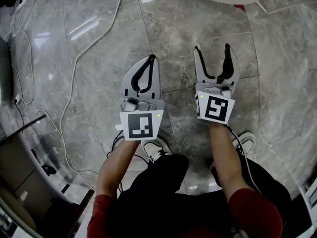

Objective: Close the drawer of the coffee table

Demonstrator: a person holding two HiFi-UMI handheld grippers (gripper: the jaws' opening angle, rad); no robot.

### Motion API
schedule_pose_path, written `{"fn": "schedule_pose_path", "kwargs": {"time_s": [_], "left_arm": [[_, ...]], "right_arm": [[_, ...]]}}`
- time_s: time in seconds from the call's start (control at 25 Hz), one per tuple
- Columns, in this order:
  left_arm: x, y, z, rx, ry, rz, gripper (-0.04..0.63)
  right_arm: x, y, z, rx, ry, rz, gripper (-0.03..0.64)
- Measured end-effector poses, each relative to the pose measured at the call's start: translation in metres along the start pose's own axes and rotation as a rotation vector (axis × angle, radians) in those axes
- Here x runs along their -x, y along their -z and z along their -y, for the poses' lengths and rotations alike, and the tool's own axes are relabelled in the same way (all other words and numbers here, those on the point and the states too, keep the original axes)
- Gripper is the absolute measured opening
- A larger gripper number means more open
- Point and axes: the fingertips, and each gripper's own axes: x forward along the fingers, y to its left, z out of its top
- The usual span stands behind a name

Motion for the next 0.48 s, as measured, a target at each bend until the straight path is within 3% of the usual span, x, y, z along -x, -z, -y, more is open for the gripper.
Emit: {"fn": "schedule_pose_path", "kwargs": {"time_s": [0.48], "left_arm": [[0.002,-0.001,-0.001,-0.007,0.002,0.012,0.014]], "right_arm": [[0.004,0.003,-0.019,0.026,-0.04,-0.036,0.351]]}}
